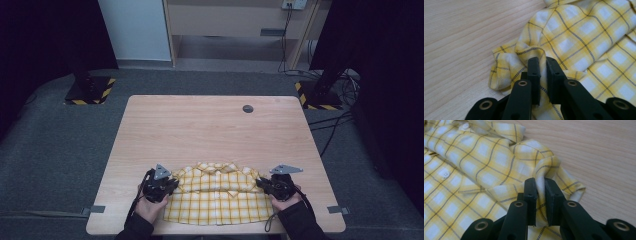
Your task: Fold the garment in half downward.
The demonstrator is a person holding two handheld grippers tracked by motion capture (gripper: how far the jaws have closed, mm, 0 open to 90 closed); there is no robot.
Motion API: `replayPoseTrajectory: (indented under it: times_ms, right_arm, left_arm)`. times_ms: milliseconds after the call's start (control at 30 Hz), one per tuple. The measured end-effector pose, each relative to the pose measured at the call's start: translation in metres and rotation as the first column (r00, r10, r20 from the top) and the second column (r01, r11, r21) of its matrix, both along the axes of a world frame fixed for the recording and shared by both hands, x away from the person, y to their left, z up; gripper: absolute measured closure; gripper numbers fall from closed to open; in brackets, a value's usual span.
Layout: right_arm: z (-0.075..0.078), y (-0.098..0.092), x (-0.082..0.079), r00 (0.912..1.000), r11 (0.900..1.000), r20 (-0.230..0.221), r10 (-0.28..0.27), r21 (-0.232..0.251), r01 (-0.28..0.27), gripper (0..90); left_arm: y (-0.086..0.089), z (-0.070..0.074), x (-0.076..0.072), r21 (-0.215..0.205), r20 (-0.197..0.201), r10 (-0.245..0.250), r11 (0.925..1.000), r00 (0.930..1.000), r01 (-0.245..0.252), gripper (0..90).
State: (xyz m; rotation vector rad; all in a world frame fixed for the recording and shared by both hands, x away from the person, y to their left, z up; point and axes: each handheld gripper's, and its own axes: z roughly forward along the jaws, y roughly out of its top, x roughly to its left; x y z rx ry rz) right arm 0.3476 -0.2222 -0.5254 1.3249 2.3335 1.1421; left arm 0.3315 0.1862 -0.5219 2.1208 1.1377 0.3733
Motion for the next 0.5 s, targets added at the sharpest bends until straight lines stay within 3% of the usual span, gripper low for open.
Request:
replayPoseTrajectory:
  times_ms: [200,400,500]
  right_arm:
    - [-0.0040,0.0024,-0.0020,0.9997,1.000,0.022,0.009,-0.028,-0.009,80.9]
    - [-0.0063,0.0014,-0.0032,0.9995,1.000,0.031,0.008,-0.015,-0.008,80.3]
    - [-0.0056,0.0022,-0.0045,0.9993,1.000,0.034,0.018,-0.018,-0.017,73.1]
  left_arm:
    - [-0.0005,-0.0016,-0.0012,0.000,0.004,0.006,1.0000,1.0000,-0.006,79.9]
    - [0.0010,-0.0033,-0.0021,-0.024,0.005,0.013,0.9996,0.9999,-0.013,78.1]
    - [-0.0005,-0.0034,-0.0033,-0.020,0.002,-0.002,0.9998,1.0000,0.002,70.3]
